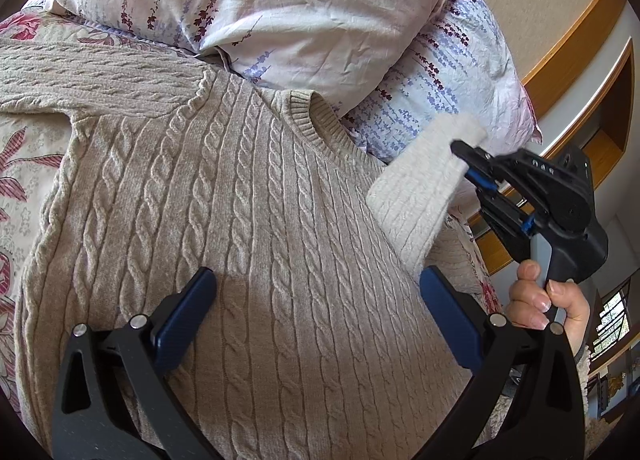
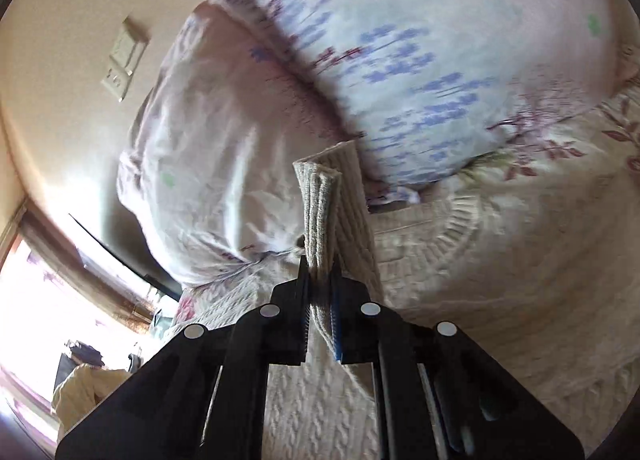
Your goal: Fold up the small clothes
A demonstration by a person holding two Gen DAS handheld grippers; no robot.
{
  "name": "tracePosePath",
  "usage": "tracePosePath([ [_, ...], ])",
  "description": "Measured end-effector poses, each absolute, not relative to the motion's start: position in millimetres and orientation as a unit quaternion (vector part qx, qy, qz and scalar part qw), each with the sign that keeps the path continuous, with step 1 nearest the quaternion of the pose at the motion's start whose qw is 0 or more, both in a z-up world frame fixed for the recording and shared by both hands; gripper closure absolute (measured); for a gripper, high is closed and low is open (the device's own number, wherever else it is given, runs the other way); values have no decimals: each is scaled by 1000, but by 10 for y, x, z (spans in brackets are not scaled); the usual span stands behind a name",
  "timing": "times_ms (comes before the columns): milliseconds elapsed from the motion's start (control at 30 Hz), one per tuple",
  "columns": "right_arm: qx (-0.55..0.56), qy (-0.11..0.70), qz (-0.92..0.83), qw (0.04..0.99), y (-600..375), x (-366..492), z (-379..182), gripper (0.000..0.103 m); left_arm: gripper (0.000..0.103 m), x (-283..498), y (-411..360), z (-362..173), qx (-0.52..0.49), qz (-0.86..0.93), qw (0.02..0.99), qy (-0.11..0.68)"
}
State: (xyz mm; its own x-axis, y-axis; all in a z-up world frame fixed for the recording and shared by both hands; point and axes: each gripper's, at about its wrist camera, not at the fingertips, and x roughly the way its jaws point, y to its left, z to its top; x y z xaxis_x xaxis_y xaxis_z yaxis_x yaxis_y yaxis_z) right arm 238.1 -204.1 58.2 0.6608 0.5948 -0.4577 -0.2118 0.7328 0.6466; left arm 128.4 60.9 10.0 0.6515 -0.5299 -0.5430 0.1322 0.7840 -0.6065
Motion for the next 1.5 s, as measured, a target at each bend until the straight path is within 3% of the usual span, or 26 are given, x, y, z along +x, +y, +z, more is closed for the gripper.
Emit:
tracePosePath([
  [200,224,424,307,822,-1107,2626,184,95,2,1247,740,116,-306,-208,863,344],
  [500,228,506,336,761,-842,2476,-164,94,2,1081,1436,439,-314,-117,897,289],
  [567,243,500,339,759,-971,2401,-82,78,2,1129,1778,441,-330,-73,895,292],
  [600,250,493,339,761,-1058,2355,-30,53,2,1163,1958,423,-342,-48,890,297],
  [667,256,466,342,775,-1240,2253,92,31,3,1230,2293,366,-378,-20,875,304],
  [700,251,452,343,784,-1342,2217,160,28,3,1261,2447,333,-397,-6,866,305],
  [767,243,426,342,801,-1526,2143,255,7,3,1309,2706,272,-423,28,852,307],
  [800,246,409,342,809,-1610,2100,285,1,5,1331,2815,243,-430,46,847,309],
  [933,228,400,287,840,-1787,2048,342,1,26,1422,3118,168,-438,99,834,320],
  [1000,242,394,303,833,-1852,2053,297,1,28,1451,3250,96,-460,112,819,324],
  [1200,258,395,323,821,-1837,2035,274,1,56,1558,3541,42,-492,150,797,318],
  [1267,259,393,327,819,-1828,2035,281,1,77,1592,3642,11,-501,167,789,315],
  [1333,260,390,328,820,-1844,2025,301,1,91,1613,3716,-29,-509,179,780,316],
  [1500,277,374,322,825,-1978,2011,351,1,97,1689,3576,224,-478,158,810,302],
])
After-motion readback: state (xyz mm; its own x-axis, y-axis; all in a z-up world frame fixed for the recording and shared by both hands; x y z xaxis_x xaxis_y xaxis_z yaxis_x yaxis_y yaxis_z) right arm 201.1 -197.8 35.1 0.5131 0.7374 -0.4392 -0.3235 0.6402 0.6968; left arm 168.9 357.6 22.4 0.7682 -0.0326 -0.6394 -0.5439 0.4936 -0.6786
